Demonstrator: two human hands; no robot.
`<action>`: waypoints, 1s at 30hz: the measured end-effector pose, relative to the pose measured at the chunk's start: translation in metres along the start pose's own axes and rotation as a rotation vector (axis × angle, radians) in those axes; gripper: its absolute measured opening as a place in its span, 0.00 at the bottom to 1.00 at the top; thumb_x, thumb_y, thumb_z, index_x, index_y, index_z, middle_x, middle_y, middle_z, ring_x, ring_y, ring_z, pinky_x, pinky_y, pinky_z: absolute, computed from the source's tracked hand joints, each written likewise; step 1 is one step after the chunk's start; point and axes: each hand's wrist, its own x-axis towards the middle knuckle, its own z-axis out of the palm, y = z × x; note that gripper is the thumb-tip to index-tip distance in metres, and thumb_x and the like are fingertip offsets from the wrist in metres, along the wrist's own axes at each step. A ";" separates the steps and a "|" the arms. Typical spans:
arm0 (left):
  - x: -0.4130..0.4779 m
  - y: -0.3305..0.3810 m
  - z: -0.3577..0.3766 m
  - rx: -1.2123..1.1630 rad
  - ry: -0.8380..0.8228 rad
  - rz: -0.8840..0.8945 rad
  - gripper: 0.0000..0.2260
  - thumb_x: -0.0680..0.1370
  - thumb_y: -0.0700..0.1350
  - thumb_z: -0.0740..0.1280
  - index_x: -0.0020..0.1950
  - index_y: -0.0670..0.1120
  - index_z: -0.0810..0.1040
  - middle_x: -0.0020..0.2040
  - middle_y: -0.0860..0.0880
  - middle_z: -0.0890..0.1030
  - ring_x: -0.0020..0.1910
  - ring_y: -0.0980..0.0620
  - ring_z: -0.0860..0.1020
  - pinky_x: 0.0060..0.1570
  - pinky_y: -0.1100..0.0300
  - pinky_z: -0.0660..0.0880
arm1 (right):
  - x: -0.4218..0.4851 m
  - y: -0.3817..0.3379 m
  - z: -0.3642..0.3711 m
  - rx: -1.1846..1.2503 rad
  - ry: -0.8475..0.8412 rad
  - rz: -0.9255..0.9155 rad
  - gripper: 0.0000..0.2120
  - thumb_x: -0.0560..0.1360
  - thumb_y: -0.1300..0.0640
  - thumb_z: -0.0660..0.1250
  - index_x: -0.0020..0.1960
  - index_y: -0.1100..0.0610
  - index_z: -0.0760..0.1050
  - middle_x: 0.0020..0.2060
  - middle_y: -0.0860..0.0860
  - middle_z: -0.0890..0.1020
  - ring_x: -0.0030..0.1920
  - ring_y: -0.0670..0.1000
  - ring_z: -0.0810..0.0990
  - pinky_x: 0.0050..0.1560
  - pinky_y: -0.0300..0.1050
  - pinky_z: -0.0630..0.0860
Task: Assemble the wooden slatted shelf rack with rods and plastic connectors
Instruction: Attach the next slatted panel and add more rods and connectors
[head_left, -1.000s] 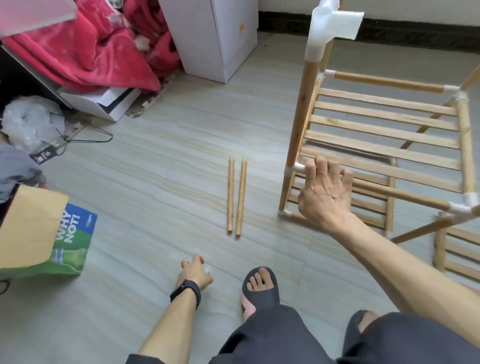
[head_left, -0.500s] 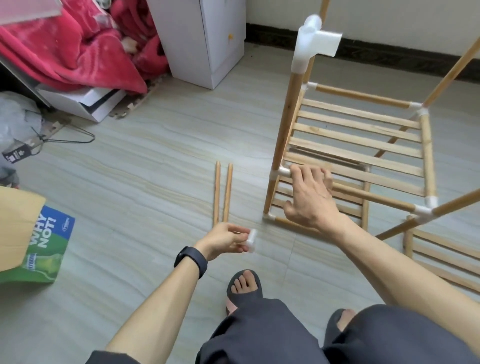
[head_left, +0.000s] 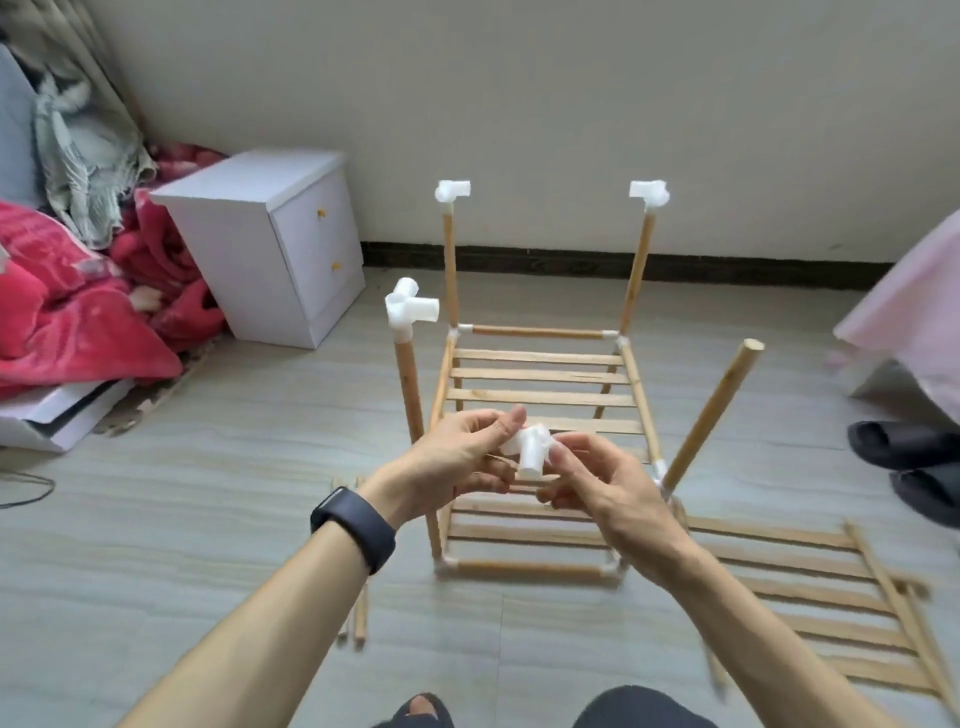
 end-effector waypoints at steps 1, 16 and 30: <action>0.004 0.007 0.010 0.026 0.009 0.007 0.24 0.77 0.58 0.69 0.63 0.40 0.78 0.49 0.41 0.82 0.38 0.50 0.80 0.36 0.62 0.81 | -0.004 -0.008 -0.006 0.016 0.036 -0.019 0.16 0.77 0.50 0.69 0.60 0.58 0.79 0.46 0.55 0.87 0.42 0.54 0.85 0.46 0.46 0.83; 0.030 0.036 0.094 0.346 -0.065 0.323 0.12 0.77 0.50 0.71 0.59 0.49 0.81 0.46 0.47 0.86 0.41 0.52 0.82 0.45 0.58 0.81 | -0.036 -0.050 -0.088 -0.252 0.337 -0.228 0.22 0.72 0.47 0.77 0.63 0.48 0.76 0.47 0.46 0.87 0.48 0.48 0.86 0.48 0.40 0.82; 0.086 -0.015 0.073 1.370 0.062 0.218 0.31 0.78 0.62 0.67 0.78 0.58 0.62 0.76 0.49 0.67 0.74 0.49 0.66 0.71 0.51 0.66 | -0.008 -0.081 -0.133 -0.574 0.709 -0.562 0.22 0.78 0.56 0.72 0.71 0.52 0.72 0.56 0.48 0.82 0.52 0.44 0.83 0.52 0.27 0.76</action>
